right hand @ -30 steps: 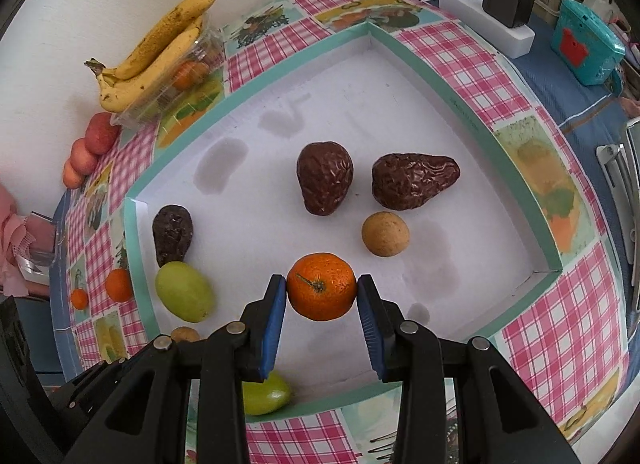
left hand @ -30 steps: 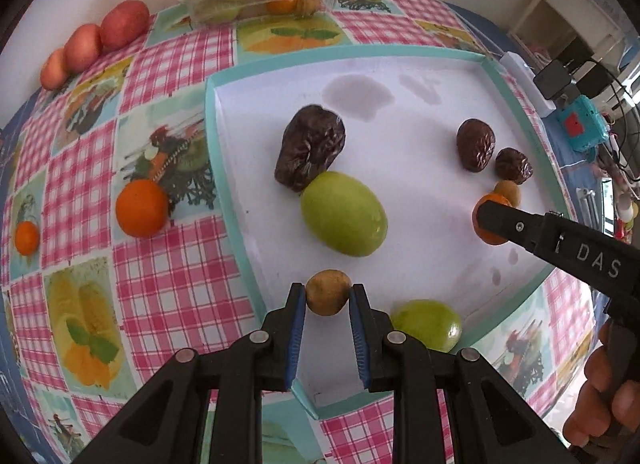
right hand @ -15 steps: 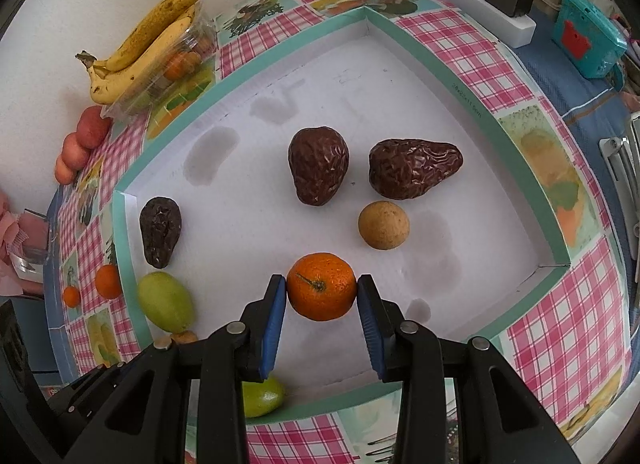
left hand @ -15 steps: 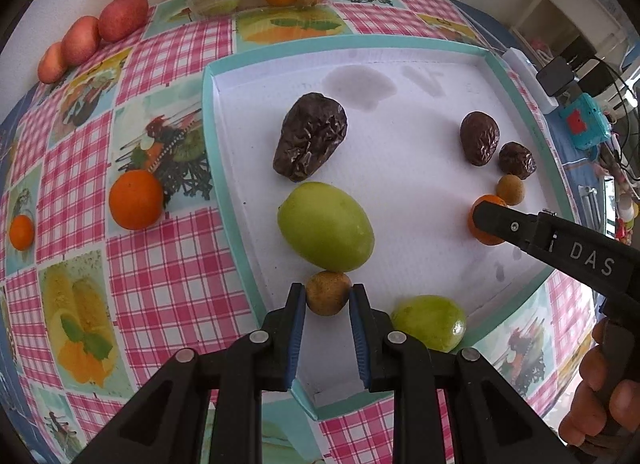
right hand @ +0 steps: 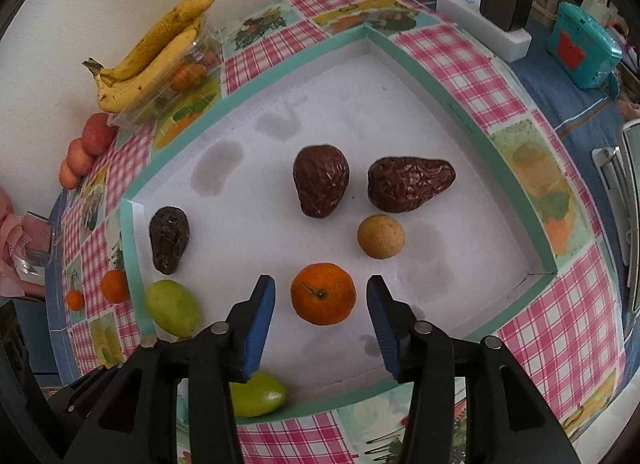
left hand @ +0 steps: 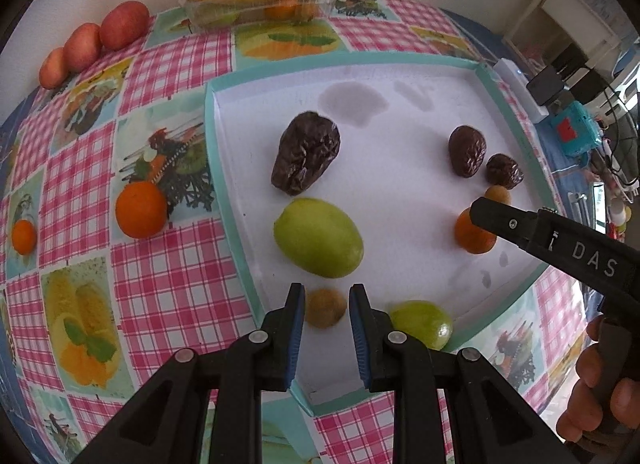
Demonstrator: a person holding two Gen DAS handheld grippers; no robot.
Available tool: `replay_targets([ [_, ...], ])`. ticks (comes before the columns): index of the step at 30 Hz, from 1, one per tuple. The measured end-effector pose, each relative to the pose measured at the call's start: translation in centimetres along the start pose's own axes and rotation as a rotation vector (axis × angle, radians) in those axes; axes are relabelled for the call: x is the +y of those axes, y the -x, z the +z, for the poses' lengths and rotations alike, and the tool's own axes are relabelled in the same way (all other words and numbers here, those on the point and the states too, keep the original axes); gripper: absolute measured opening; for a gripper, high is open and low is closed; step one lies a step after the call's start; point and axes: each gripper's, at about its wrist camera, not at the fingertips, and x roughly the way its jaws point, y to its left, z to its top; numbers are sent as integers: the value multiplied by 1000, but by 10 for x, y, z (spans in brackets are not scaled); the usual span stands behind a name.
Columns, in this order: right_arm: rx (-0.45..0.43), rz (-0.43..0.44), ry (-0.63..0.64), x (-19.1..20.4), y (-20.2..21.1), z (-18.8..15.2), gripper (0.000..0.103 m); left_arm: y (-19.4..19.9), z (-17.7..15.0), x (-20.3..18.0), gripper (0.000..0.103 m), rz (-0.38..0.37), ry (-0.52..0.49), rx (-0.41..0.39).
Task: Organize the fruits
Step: 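Lower the fruits into the tray and open both tools, then move both tools back toward the loose mandarins on the tablecloth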
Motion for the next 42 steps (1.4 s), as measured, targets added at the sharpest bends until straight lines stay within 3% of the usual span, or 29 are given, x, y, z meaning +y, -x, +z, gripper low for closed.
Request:
replay_targets([
  [6, -18, 0, 1, 1, 6, 1, 50, 8, 0, 5, 26, -2, 16, -15],
  [11, -19, -13, -3, -1, 7, 0, 64, 20, 0, 26, 29, 22, 80, -41],
  [13, -22, -15, 3, 0, 7, -1, 69, 25, 0, 36, 45, 40, 115, -51],
  [14, -24, -18, 6, 0, 7, -1, 72, 27, -1, 41, 66, 52, 128, -58],
  [15, -27, -23, 10, 1, 7, -2, 75, 28, -3, 47, 75, 66, 144, -68],
  [19, -39, -34, 40, 5, 8, -3, 78, 36, -9, 66, 76, 93, 214, -98],
  [21, -41, -37, 51, 6, 7, -3, 86, 36, -11, 75, 79, 115, 245, -106],
  [25, -53, -39, 74, 10, 7, -5, 86, 36, -9, 91, 88, 158, 296, -121],
  [32, -82, -51, 113, 18, 7, -8, 86, 37, -5, 97, 102, 214, 291, -147],
  [42, -115, -36, 117, 24, 9, -10, 87, 45, 1, 109, 103, 244, 283, -198],
])
